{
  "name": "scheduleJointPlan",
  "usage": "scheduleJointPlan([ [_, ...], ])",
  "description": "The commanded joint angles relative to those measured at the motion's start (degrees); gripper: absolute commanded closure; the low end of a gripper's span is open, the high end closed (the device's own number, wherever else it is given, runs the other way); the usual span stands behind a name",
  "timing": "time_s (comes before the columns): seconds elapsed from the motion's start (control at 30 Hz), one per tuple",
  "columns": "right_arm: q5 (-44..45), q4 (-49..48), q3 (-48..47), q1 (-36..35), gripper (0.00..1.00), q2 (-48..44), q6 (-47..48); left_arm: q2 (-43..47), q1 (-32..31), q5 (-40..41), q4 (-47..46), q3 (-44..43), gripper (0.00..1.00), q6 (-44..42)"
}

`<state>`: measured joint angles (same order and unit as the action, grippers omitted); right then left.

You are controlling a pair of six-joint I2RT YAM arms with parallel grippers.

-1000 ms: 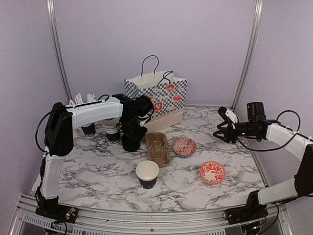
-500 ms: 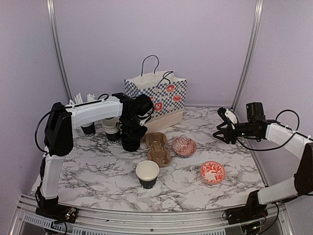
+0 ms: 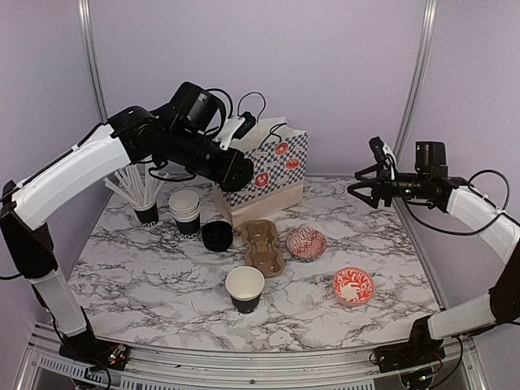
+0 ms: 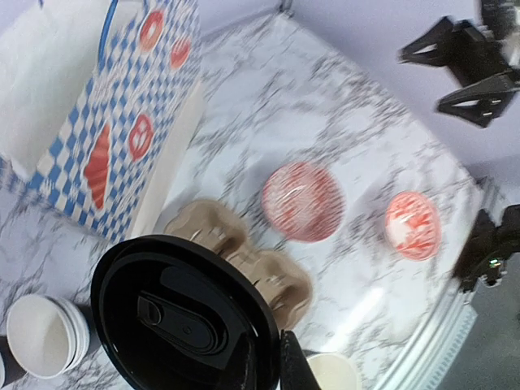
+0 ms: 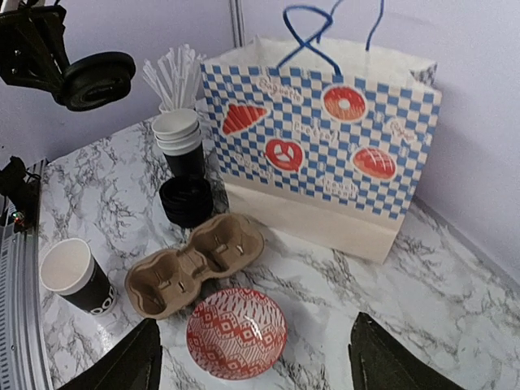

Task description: Pack the takeout coffee

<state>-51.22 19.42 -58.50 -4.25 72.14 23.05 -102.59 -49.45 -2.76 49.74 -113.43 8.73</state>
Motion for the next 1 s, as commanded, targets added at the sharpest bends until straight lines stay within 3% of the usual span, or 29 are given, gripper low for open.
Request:
scheduleJointPlan([
  [0.0,-6.01,-8.87,-7.76,-5.51,0.19,0.44,-16.95,7.68,-0.98,-7.63,-18.58,9.31,0.97,6.63],
  [0.17,-7.86,-15.06,-12.85,-13.63,0.17,4.86,-29.33,17.94,-1.26,-9.59,-47.59,29.78,1.0,14.19],
  [0.3,-7.52,-16.0,-16.3,-19.96,0.16,8.67,-32.31,21.56,-1.36,-11.04,-62.52,37.74,1.0,18.37],
  [0.6,-4.23,-12.14,-25.72,-29.17,0.09,17.03,-31.06,21.36,-2.35,-12.7,-65.34,38.88,1.0,21.88],
  [0.8,-6.61,-16.11,-26.8,-30.54,0.01,19.7,-35.48,21.64,-2.93,-13.42,-66.15,38.98,1.0,22.57],
  [0.97,-7.84,-18.7,-26.85,-30.55,0.04,20.14,-37.88,21.67,-2.95,-14.67,-66.73,39.02,1.0,23.33],
])
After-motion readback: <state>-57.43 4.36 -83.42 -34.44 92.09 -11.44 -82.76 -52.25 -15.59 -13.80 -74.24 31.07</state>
